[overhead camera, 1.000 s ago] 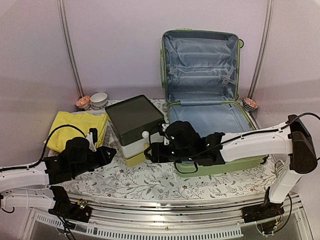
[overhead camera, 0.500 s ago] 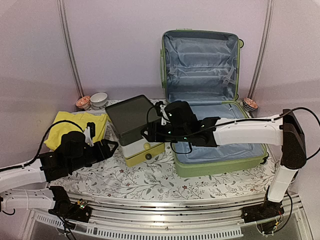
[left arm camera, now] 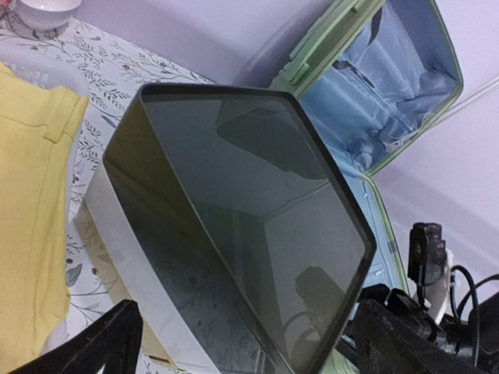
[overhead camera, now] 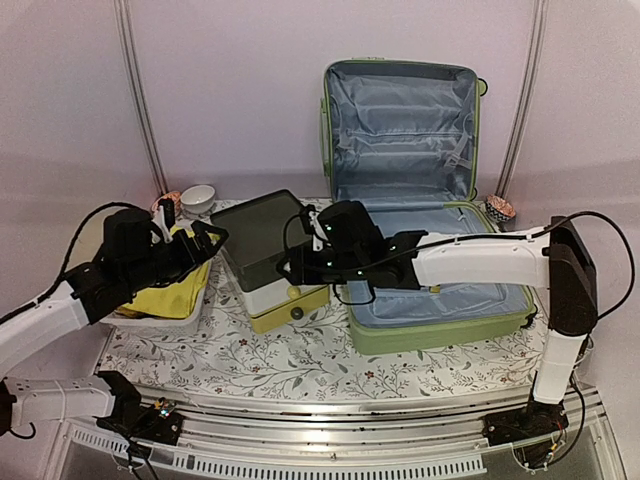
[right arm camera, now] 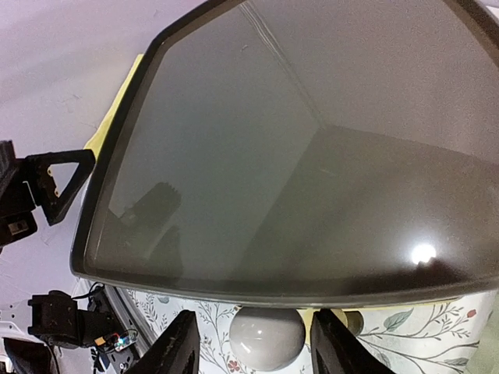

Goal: Open, take out, and arrange the luggage
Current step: Open the drawer in the storage box.

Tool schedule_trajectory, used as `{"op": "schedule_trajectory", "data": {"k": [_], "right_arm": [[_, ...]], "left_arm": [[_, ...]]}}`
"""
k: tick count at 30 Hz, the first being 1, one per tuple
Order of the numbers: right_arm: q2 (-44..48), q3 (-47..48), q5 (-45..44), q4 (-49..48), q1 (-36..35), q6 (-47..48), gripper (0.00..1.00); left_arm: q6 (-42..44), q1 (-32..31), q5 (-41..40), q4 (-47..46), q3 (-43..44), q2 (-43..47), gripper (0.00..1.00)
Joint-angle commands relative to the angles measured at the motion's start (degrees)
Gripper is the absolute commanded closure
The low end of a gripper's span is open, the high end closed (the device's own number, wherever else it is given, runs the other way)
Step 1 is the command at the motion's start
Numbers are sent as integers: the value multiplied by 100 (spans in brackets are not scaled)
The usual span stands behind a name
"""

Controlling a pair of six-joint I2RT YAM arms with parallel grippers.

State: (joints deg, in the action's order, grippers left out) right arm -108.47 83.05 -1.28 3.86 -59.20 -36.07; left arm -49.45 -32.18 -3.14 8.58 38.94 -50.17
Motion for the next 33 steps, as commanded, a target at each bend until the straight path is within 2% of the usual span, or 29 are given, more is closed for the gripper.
{"op": "schedule_trajectory", "data": {"k": [1,5,8,22,33], "right_arm": [[-249,322,75,78,74,65,54],[-227,332,111,127,80,79,71],[-81,208,142,124,71,71,79],[719,-981,167,-14,-379,-364,80],[1169,-1658,237,-26,-613,-762,77]], "left_arm": [[326,560,927,163,356,-562,4],[383,790,1120,275,649,-1104,7],[368,855,1139,346,781,-1372,8],[209,881,985,211,871,-1900,10],[258,881,902,308,932,-1905,10]]}}
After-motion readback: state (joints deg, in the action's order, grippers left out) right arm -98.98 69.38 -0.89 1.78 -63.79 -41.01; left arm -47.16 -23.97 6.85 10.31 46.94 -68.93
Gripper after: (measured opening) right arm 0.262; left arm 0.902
